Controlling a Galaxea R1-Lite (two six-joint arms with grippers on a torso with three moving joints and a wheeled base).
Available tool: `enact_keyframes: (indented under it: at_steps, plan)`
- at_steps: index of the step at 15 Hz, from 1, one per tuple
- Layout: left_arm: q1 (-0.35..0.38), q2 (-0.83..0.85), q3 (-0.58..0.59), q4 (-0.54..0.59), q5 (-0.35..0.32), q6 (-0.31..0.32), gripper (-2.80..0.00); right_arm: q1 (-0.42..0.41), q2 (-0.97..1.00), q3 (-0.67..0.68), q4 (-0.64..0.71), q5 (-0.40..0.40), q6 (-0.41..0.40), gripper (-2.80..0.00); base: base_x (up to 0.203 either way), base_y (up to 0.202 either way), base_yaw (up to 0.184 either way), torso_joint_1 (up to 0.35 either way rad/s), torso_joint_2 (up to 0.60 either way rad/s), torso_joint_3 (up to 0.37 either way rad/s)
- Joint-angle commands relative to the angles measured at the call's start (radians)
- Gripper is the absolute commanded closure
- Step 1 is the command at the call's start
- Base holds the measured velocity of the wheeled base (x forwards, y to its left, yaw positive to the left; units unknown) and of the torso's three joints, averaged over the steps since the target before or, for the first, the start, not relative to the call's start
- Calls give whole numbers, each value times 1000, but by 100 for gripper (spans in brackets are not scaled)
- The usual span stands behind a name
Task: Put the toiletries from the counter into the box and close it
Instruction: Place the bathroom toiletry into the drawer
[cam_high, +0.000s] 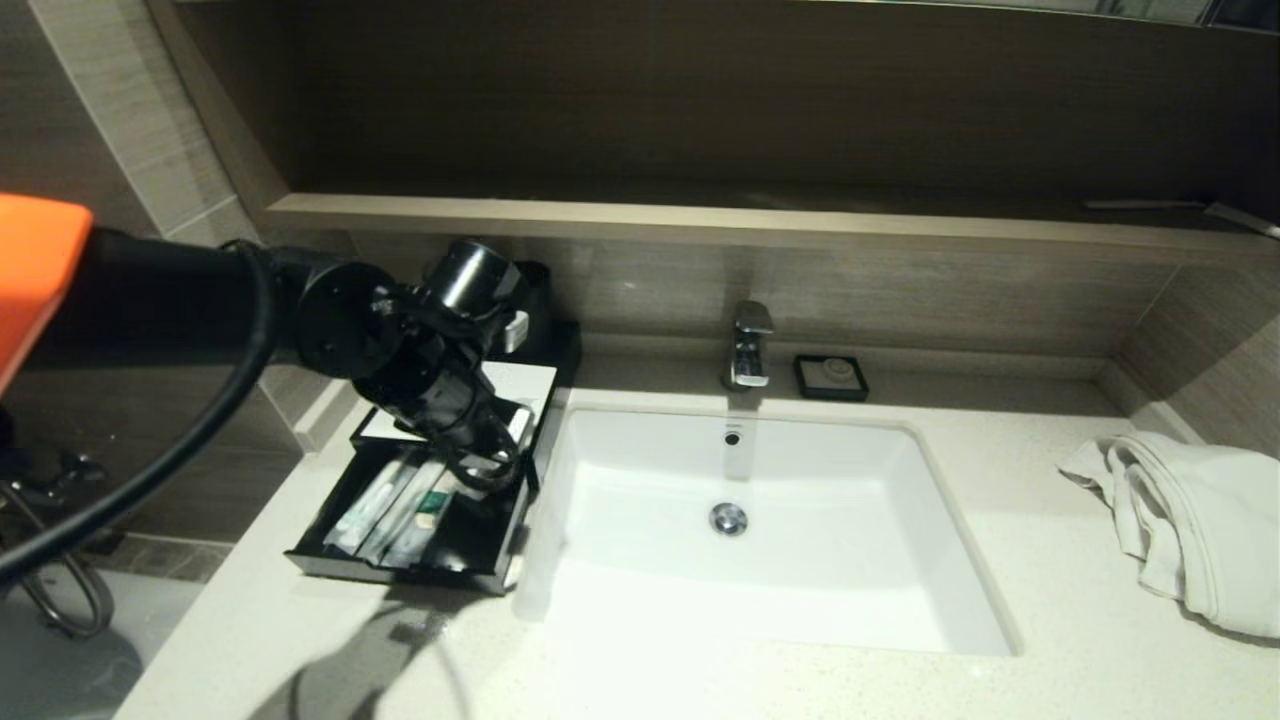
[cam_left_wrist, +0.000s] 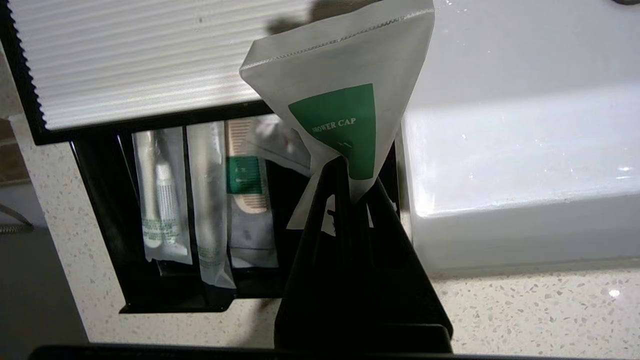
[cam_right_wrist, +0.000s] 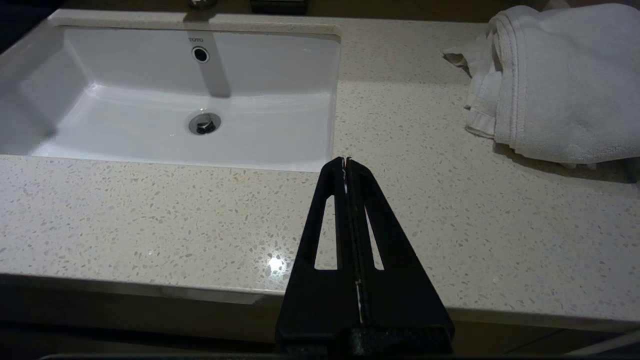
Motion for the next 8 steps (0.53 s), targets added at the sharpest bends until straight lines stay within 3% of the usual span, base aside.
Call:
enact_keyframes:
  at_steps: [1, 4, 8]
  plan:
    - [21, -34, 57, 0, 1, -6, 0, 0, 0, 0, 0, 0, 0, 0, 0, 0, 0, 0, 0, 0]
    - [31, -70, 145, -12, 0, -9, 0, 0, 0, 0, 0, 0, 0, 0, 0, 0, 0, 0, 0, 0]
    - [68, -64, 180, -13, -4, -12, 0, 0, 0, 0, 0, 0, 0, 0, 0, 0, 0, 0, 0, 0]
